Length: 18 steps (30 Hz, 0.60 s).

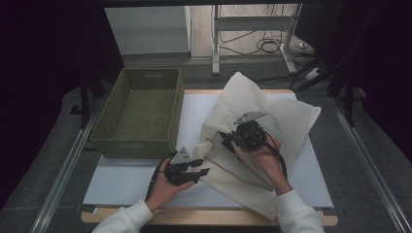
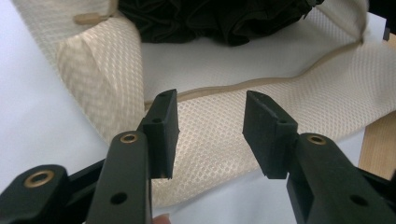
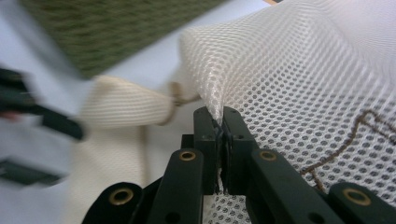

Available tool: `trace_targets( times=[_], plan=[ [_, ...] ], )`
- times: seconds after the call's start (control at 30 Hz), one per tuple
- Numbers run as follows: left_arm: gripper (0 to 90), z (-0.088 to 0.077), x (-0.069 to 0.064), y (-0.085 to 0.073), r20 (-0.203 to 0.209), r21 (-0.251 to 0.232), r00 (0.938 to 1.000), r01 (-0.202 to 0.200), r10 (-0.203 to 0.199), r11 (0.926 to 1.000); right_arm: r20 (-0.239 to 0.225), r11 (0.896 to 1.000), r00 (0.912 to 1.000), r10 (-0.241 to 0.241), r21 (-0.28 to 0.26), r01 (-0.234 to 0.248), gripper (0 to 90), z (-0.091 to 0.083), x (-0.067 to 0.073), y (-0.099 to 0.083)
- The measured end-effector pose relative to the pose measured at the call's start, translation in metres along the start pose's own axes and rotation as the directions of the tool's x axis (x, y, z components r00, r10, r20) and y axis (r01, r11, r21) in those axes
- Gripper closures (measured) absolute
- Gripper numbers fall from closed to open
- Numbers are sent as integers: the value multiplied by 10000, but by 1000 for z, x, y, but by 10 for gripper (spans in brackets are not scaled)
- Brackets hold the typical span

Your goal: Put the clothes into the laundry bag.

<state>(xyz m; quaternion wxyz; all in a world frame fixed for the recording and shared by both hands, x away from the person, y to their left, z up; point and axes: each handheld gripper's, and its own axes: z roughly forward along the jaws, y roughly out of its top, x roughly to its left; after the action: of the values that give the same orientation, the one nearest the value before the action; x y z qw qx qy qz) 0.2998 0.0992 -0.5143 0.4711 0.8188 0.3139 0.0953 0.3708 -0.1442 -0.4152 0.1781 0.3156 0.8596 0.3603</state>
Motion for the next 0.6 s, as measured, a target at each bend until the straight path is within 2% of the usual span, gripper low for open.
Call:
trace_targets(
  times=[0.1,0.17,0.23,0.3,0.4,0.47,0.53,0.6],
  plan=[
    [552,-3,1,0,37,-99,10000,52,-52,9999,-579,9999,9982,-134,-38,132,862,-10,10,-3],
    [552,-5,2,0,42,-146,10000,69,-68,9999,-1036,10000,9946,-57,-3,57,862,-13,15,-7],
    [550,-6,3,-1,49,-127,9999,92,-91,9999,-1386,9998,9903,2,190,25,861,-11,18,-13],
    [549,-6,3,-1,37,-121,9999,111,-111,9999,-1504,9988,9886,28,487,46,859,-4,20,-20],
    [548,-7,4,-1,16,-144,9999,134,-134,9998,-1349,9937,9907,188,1119,-36,857,13,17,-33],
    [547,-8,4,-2,2,-146,9999,138,-138,9998,-907,9893,9959,17,1453,116,845,24,16,-43],
    [545,-8,5,-2,-7,-145,9999,137,-137,9998,-381,9876,9988,-293,1529,348,782,29,16,-49],
    [544,-8,5,-2,-23,-182,9999,150,-151,9997,-136,9897,9989,-455,1353,470,719,28,17,-50]
  ],
)
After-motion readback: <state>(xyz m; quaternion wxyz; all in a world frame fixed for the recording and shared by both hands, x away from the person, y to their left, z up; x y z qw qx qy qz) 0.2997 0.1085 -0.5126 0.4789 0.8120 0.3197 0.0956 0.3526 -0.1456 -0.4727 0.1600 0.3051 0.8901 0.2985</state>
